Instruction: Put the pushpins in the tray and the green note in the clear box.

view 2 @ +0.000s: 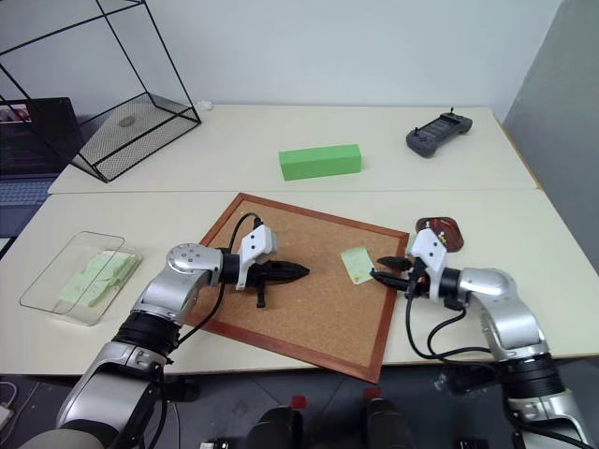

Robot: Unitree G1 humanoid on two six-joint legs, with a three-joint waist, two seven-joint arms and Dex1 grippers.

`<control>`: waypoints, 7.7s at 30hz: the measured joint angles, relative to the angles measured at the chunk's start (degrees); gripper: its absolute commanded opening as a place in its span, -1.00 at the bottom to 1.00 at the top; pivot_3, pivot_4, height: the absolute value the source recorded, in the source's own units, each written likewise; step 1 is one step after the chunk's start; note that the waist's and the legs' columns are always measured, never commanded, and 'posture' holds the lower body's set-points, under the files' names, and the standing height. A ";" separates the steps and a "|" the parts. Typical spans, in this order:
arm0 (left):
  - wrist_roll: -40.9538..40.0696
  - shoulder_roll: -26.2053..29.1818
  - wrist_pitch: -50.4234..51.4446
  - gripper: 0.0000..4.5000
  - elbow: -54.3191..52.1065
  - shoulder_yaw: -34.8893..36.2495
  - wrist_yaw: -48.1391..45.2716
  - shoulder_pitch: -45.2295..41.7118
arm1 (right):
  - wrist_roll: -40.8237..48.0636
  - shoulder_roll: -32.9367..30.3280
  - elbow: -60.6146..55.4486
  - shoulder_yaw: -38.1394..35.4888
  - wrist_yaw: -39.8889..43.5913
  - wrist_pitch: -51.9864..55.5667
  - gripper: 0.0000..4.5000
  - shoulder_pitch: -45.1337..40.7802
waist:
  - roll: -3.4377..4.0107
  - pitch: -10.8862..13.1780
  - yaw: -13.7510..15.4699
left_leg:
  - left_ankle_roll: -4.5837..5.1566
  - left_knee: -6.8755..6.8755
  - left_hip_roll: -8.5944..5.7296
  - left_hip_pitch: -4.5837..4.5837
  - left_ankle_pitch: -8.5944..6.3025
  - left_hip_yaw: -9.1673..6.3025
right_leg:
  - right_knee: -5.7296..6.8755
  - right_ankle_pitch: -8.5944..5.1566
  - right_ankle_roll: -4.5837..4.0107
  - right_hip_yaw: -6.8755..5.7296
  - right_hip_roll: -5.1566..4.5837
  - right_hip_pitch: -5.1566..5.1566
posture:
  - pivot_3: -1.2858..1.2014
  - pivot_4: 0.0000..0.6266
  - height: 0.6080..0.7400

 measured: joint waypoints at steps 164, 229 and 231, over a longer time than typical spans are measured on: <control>0.31 1.39 0.17 -1.00 -1.15 -0.13 -1.11 0.30 | -4.18 9.39 11.16 4.87 -4.02 -12.08 -0.72 -2.47 | 0.08 -0.03 -0.17 | 0.00 -0.05 0.02 0.01 0.00 0.02 | 0.01 0.00 -0.02 -0.01 0.08 -0.07 | 0.03 -0.52 1.00; -39.63 -20.40 59.84 0.72 -16.27 28.03 32.99 -3.60 | -17.34 -2.01 -4.17 3.69 -9.27 -29.03 -1.00 -3.34 | 0.02 0.01 0.01 | -0.28 0.00 0.07 -0.09 0.15 -0.03 | -0.01 0.01 -0.02 -0.04 -0.09 -0.08 | 0.03 -0.52 1.00; -40.13 -21.29 59.85 0.72 -16.21 27.94 33.37 -3.67 | -17.34 -2.12 -5.10 4.15 -9.26 -28.98 -1.00 -3.18 | 0.02 0.01 -0.02 | -0.35 -0.01 0.07 -0.09 0.19 -0.04 | -0.01 0.01 -0.02 -0.04 -0.09 -0.08 | 0.03 -0.52 1.00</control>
